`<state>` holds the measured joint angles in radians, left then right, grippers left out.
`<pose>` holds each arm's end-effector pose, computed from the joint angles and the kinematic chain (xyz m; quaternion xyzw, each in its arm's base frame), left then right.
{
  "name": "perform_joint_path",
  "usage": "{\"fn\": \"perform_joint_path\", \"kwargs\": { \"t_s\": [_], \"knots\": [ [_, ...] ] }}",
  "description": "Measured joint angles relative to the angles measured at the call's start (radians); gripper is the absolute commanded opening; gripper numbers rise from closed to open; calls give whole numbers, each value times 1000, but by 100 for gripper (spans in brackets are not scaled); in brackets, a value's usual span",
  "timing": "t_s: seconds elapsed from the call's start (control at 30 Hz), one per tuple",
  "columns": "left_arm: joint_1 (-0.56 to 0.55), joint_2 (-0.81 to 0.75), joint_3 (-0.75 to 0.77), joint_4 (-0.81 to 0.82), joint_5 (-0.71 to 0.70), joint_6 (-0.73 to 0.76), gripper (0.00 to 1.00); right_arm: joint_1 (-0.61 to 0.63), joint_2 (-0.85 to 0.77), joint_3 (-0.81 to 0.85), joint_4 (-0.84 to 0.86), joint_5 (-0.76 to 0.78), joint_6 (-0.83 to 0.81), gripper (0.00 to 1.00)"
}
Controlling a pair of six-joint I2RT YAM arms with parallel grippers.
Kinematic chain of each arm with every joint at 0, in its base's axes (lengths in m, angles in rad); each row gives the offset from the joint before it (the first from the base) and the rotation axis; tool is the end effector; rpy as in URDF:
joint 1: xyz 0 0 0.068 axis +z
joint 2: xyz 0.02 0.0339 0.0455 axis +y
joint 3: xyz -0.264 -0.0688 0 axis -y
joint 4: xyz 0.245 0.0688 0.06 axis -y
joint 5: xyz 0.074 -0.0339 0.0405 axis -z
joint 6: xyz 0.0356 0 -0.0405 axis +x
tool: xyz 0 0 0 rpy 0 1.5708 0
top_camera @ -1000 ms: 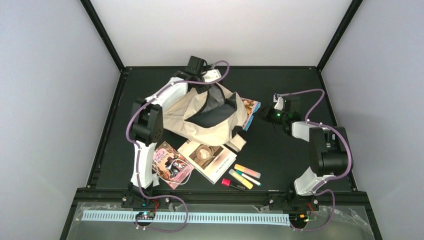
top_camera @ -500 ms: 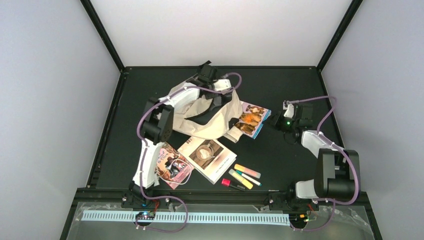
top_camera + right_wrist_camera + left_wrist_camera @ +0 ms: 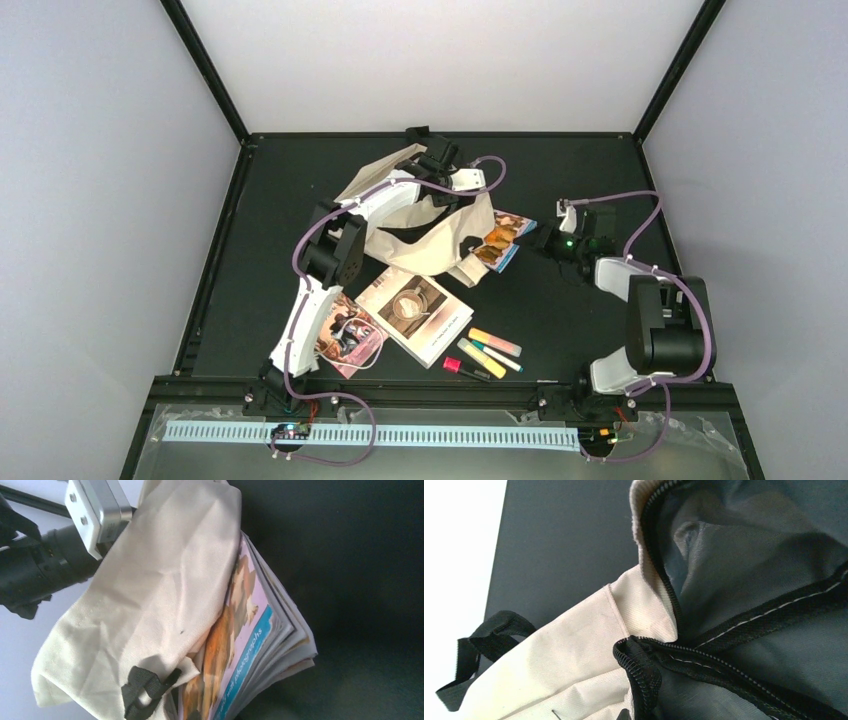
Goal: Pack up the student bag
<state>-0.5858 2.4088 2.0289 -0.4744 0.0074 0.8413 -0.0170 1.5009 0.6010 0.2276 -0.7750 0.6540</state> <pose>0.4481 -0.2977 0.1723 0.6139 0.7072 0.0412 0.3482 0.2791 0.0202 0.1603 0.1196 0.8415 0.4492 0.2753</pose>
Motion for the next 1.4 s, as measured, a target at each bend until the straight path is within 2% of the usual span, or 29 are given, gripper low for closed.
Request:
{"fn": "perform_joint_path", "kwargs": {
  "t_s": [0.17,0.43,0.5,0.53,0.63,0.7,0.9,1.03,1.2,1.4],
  "knots": [
    [9,0,0,-15,49,-7,2,9,32,-2,74,-15,36,28],
    [11,0,0,-35,89,-7,1,47,129,2,171,-14,97,53],
    [11,0,0,-37,95,-7,2,62,152,7,186,-13,110,54],
    [11,0,0,-39,99,-7,2,72,163,12,196,-13,116,51],
    [11,0,0,-44,110,-8,2,93,189,34,219,-12,134,16],
    [11,-1,0,-49,116,-8,1,100,203,50,229,-5,143,2],
    [11,-17,0,-80,136,-34,2,103,183,59,157,58,136,1],
    [18,-61,0,-115,146,-84,1,98,99,58,63,109,104,1],
    [28,-200,-3,-183,150,-129,2,53,-68,61,-68,213,41,1],
    [30,-428,-3,-288,178,-195,1,39,-273,169,-309,378,-113,1]
  ]
}}
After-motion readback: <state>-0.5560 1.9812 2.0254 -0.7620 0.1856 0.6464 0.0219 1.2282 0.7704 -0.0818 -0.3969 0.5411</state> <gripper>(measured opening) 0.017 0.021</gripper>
